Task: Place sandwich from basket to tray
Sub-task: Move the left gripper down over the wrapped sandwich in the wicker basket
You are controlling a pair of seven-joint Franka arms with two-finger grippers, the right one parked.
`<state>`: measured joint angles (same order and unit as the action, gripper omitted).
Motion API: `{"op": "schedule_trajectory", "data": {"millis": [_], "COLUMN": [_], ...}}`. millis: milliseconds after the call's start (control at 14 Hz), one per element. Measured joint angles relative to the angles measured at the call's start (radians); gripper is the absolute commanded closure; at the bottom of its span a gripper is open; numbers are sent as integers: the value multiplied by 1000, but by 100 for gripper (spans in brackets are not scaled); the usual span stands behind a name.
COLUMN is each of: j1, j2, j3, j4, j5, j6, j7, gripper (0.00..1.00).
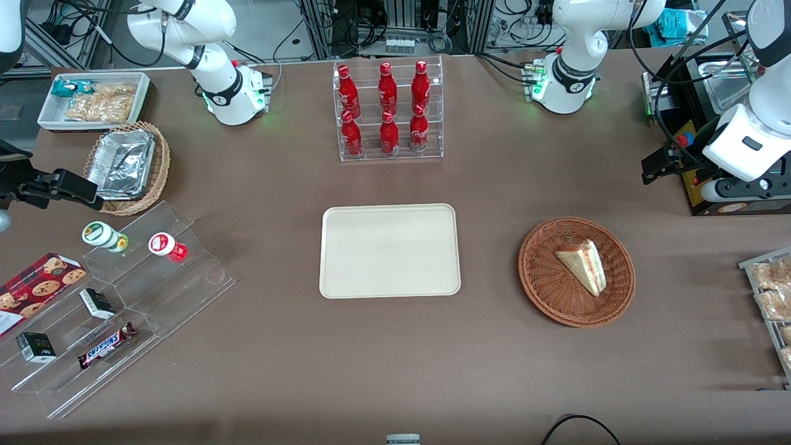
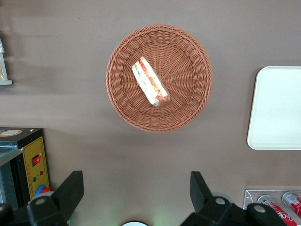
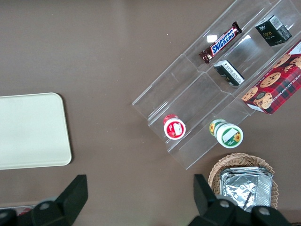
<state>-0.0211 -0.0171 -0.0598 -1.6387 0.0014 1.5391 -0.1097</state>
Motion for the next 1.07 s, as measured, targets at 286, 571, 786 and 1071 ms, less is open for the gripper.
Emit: {"op": "schedule_trajectory", "data": {"millis": [286, 571, 786, 1071], "j1": [0, 0, -1, -2], "j2": [15, 119, 181, 198], "j3": [0, -1, -2, -4], "j4": [-9, -35, -99, -233], "j5": [3, 4, 4, 4], "j6": [-1, 31, 163, 348], "j7": [0, 0, -8, -119], "gripper": [0, 0, 0, 0]}}
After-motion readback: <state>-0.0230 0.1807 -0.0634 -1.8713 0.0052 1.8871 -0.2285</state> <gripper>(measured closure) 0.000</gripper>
